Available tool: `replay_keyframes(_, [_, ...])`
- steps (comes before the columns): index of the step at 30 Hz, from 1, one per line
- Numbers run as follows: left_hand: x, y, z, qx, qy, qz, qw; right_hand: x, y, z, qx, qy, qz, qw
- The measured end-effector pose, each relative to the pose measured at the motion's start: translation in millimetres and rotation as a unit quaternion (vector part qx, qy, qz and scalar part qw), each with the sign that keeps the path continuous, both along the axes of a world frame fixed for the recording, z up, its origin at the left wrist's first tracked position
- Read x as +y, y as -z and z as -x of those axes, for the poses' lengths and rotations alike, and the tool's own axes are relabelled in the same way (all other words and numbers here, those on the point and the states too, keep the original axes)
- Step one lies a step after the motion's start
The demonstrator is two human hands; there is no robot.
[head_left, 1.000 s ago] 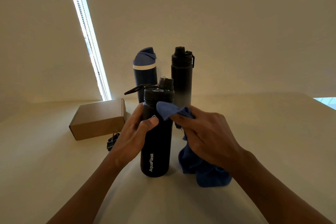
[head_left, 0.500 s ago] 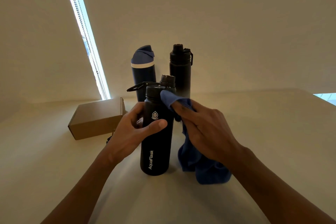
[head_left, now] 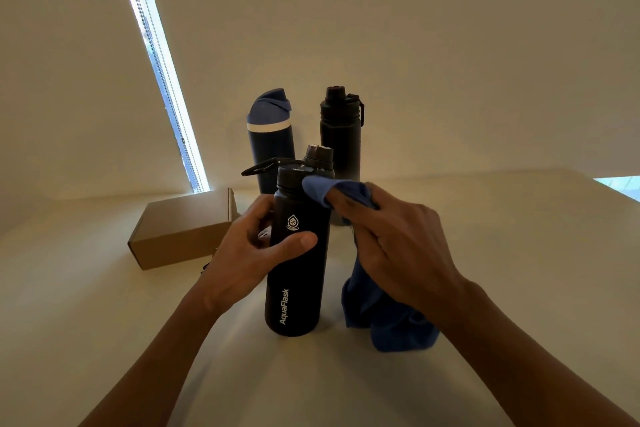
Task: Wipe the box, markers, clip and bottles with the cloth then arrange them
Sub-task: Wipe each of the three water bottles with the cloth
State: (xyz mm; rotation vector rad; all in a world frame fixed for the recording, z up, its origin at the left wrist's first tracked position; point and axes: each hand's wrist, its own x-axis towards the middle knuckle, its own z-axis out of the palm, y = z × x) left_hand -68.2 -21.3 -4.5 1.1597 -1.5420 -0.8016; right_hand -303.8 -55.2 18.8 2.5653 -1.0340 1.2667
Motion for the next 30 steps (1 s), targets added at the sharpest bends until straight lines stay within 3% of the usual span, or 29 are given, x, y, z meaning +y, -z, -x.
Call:
replay_keyframes(3, [0.5, 1.2, -1.6, 0.013, 0.007, -0.002, 1.0, 6.9, 4.5, -5.6, 0.013, -0.031, -0.022, 0.999])
replay_keyframes(6, [2.4, 0.2, -1.0, 0.031, 0.003, 0.004, 1.0, 5.4, 14.1, -10.9, 0.033, -0.066, -0.15, 0.986])
replay_keyframes(10, [3.8, -1.5, 1.2, 0.026, 0.011, 0.007, 1.0, 0.4, 12.4, -9.0, 0.025, -0.033, -0.06, 0.997])
replay_keyframes(12, [3.7, -1.0, 0.4, 0.018, 0.011, 0.006, 1.0, 5.2, 9.5, -15.9, 0.072, -0.059, -0.076, 0.993])
replay_keyframes(15, [3.0, -4.2, -3.0, -0.012, -0.01, 0.002, 1.0, 3.3, 10.1, -18.1, 0.119, -0.079, -0.173, 0.975])
replay_keyframes(18, [1.1, -6.3, -7.1, -0.044, -0.011, 0.002, 0.999, -1.1, 3.8, -8.8, 0.048, -0.044, -0.077, 0.995])
replay_keyframes(25, [2.1, -7.0, -9.2, -0.051, 0.006, 0.009, 0.999, 4.5, -11.5, -21.3, 0.093, -0.049, -0.111, 0.988])
replay_keyframes(26, [2.0, -6.9, -9.7, -0.055, 0.007, 0.011, 0.998, 3.2, -13.1, -21.9, 0.059, -0.054, -0.119, 0.99])
replay_keyframes(28, [1.3, -6.7, -10.4, -0.056, 0.004, 0.014, 0.998, 1.9, -2.2, -24.3, 0.018, -0.059, -0.058, 0.996])
replay_keyframes(30, [0.5, -6.0, -10.3, -0.051, 0.006, 0.014, 0.999, 6.3, -3.3, -24.3, 0.045, -0.018, -0.025, 0.999])
